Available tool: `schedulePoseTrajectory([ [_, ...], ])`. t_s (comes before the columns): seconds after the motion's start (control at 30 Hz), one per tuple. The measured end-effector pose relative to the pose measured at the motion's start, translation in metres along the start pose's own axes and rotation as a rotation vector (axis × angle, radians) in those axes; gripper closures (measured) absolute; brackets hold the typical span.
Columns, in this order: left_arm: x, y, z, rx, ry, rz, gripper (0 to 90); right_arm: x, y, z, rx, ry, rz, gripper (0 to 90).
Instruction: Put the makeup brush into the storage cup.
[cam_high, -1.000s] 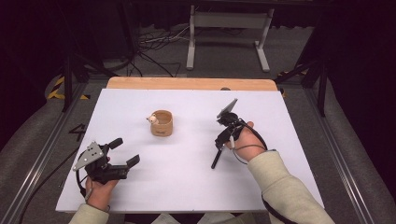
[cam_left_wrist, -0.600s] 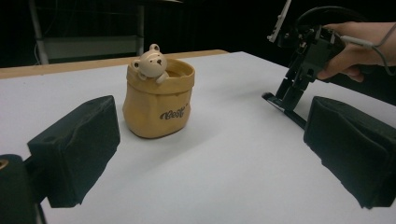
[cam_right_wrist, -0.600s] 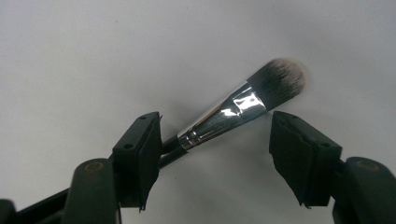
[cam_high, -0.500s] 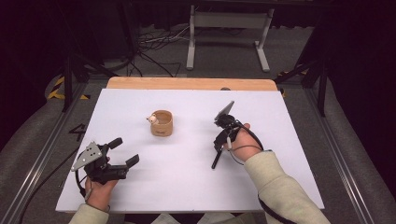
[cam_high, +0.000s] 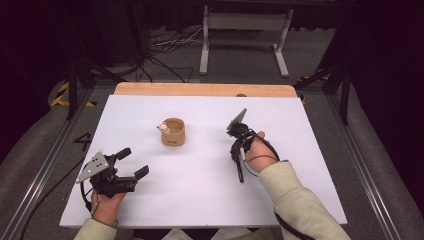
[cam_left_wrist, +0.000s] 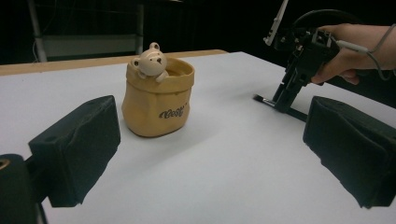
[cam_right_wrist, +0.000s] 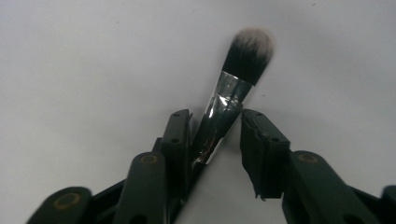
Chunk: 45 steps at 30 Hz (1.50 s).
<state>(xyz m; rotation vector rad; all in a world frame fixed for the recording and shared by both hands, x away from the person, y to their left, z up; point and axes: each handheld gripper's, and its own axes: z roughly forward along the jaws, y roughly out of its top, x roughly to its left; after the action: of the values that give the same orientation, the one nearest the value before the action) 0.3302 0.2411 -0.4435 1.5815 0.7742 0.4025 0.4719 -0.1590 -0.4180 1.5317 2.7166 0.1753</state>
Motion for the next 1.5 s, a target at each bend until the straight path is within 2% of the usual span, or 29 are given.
schedulePoseTrajectory([
  [0.1, 0.000, 0.000, 0.001, 0.003, 0.002, 0.006, 4.7, 0.000, 0.000, 0.000, 0.000, -0.016, -0.012, 73.9],
  [0.17, -0.001, 0.000, 0.001, 0.006, 0.003, 0.010, 4.7, -0.001, -0.001, 0.000, -0.002, -0.021, -0.019, 75.5],
  [0.3, -0.001, 0.000, 0.002, 0.018, -0.002, 0.019, 4.8, 0.000, -0.001, 0.000, -0.001, -0.023, -0.027, 76.0],
  [0.4, -0.001, 0.000, 0.003, 0.032, 0.000, 0.010, 4.6, 0.000, -0.001, 0.000, -0.001, -0.027, -0.038, 76.1],
  [0.47, -0.002, 0.000, 0.004, 0.035, 0.003, 0.011, 3.5, -0.001, -0.001, -0.001, 0.002, -0.016, -0.058, 76.1],
  [0.67, -0.004, 0.001, 0.007, 0.088, -0.012, 0.033, 1.6, -0.001, -0.002, -0.004, -0.012, -0.002, -0.089, 76.3],
  [0.73, -0.005, 0.002, 0.007, 0.092, -0.023, 0.035, 1.1, -0.001, -0.003, -0.008, -0.020, 0.003, -0.092, 76.3],
  [0.8, -0.007, 0.003, 0.006, 0.086, -0.016, 0.043, 0.7, -0.001, -0.004, -0.014, -0.029, 0.013, -0.097, 76.4],
  [1.03, -0.010, 0.006, 0.007, 0.093, -0.030, 0.062, 2.2, 0.000, -0.008, -0.026, -0.070, 0.008, -0.119, 76.6],
  [1.23, -0.011, 0.007, 0.008, 0.087, -0.029, 0.052, 2.3, 0.003, -0.012, -0.037, -0.105, 0.016, -0.142, 76.7],
  [1.33, -0.011, 0.008, 0.007, 0.082, -0.042, 0.052, 2.3, 0.007, -0.014, -0.044, -0.129, 0.021, -0.159, 76.7],
  [1.5, -0.010, 0.011, 0.005, 0.047, -0.046, 0.005, 5.5, 0.012, -0.020, -0.056, -0.186, 0.033, -0.184, 76.6],
])
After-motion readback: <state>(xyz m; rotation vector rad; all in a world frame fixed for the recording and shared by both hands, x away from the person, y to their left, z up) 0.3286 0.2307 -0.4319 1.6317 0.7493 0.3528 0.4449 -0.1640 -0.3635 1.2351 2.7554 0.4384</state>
